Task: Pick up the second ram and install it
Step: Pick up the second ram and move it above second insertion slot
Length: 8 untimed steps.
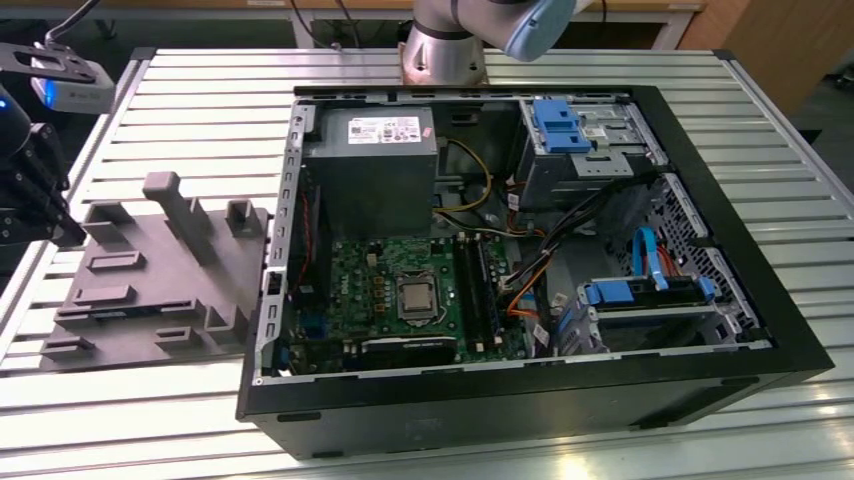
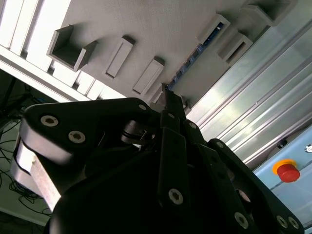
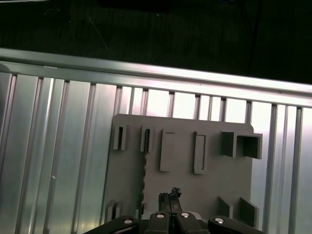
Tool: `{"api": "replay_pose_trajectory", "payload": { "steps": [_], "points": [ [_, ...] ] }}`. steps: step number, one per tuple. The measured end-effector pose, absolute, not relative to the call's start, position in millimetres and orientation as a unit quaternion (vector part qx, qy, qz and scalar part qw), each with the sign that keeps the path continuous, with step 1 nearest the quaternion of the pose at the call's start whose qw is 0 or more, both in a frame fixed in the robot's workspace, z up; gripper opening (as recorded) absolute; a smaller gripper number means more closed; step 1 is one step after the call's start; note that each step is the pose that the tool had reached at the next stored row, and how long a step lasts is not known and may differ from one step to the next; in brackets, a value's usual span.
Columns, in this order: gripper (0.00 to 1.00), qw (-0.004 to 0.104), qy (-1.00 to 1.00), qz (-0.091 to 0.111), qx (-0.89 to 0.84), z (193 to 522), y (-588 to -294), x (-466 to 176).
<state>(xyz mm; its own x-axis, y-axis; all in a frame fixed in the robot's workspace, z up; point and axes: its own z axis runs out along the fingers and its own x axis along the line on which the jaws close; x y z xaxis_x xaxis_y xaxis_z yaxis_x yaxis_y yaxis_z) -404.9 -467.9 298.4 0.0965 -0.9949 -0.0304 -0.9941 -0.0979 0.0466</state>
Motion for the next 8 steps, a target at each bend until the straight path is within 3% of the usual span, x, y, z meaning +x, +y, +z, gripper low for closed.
{"api": "replay_pose_trajectory", "payload": {
  "steps": [8],
  "points": [
    [0.11, 0.007, -0.672, -0.027, 0.740, 294.8, -469.7, -405.0]
  ]
}}
